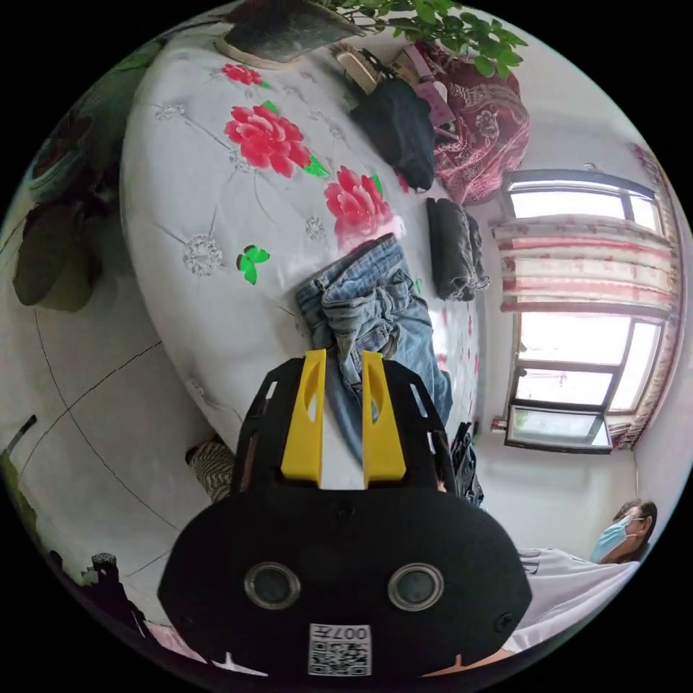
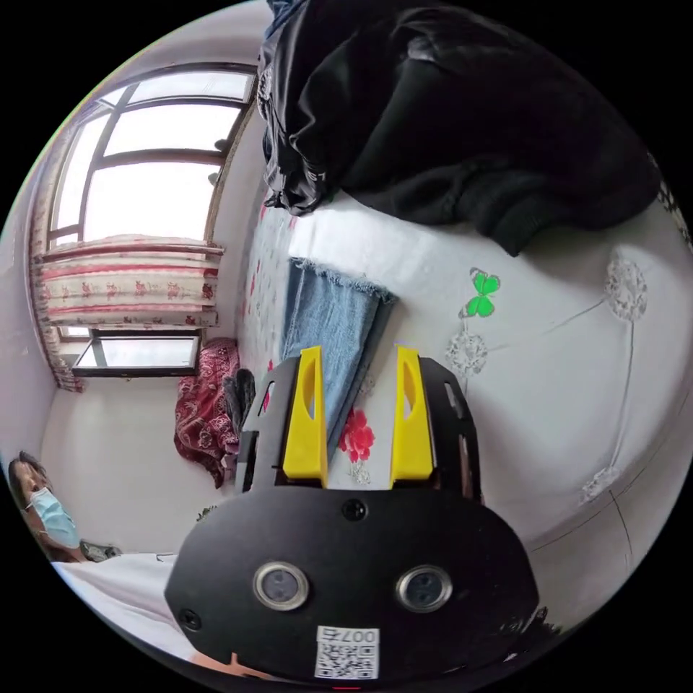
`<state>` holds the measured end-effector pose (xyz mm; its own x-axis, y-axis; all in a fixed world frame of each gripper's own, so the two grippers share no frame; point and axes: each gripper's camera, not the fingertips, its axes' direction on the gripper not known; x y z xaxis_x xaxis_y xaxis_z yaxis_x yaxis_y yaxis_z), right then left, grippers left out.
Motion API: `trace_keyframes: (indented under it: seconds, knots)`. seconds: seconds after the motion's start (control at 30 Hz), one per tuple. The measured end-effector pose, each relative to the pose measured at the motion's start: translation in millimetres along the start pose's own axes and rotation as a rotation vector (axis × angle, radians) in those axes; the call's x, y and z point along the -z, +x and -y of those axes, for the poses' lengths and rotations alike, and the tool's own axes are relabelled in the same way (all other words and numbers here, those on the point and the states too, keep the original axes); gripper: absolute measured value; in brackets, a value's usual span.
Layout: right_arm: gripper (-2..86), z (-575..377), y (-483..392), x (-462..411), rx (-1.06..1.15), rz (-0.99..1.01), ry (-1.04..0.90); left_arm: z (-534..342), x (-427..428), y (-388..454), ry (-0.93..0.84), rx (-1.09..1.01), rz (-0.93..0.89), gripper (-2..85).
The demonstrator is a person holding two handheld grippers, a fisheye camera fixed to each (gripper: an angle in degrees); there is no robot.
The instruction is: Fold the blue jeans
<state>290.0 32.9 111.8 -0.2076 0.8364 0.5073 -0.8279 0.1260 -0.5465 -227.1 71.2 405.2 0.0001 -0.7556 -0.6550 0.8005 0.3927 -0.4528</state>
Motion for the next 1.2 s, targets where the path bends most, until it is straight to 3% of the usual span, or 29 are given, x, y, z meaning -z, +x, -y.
trace_keyframes:
  seconds: [0.17, 0.33, 0.43, 0.53, 0.6, 0.7, 0.83, 0.9, 0.97, 1.2]
  knots:
    - [8.5, -13.0, 10.7, -25.4, 0.002, 0.066, 0.111, -17.9, -13.2, -24.4, 0.048, 0.066, -0.085, 12.0]
    - [5.6, -10.7, -4.3, -49.8, -0.06, 0.114, 0.101, -9.8, -28.3, -31.4, 0.028, 0.053, -0.036, 13.9]
    - [4.3, -20.4, -102.8, -64.1, 0.269, 0.051, 0.005, -7.0, -25.4, -37.3, 0.045, 0.051, -0.044, 14.8]
    - [3.4, -72.9, -231.7, -95.8, 0.75, -0.048, -0.156, -4.5, -20.4, -43.3, 0.072, 0.035, -0.063, 15.4]
    - [3.1, -148.8, -308.6, -133.8, 1.107, -0.036, -0.315, 2.1, -21.3, -50.9, 0.092, 0.037, -0.065, 16.0]
    - [3.0, -255.0, -349.8, -190.3, 1.412, 0.041, -0.524, 13.2, -31.1, -62.1, 0.105, 0.061, -0.084, 16.1]
    - [3.5, -373.1, -325.1, -293.1, 1.537, 0.087, -0.864, 23.1, -43.6, -73.2, 0.107, 0.079, -0.059, 13.6]
    - [4.2, -439.4, -275.5, -371.8, 1.541, -0.021, -1.113, 23.0, -47.9, -81.4, 0.114, 0.082, -0.051, 11.9]
    - [4.8, -473.2, -243.1, -409.7, 1.559, -0.143, -1.214, 19.5, -49.7, -91.1, 0.129, 0.094, -0.064, 9.6]
    - [7.1, -494.2, -231.7, -417.0, 1.585, -0.121, -1.267, -5.7, -51.1, -111.0, 0.193, 0.071, -0.21, 4.1]
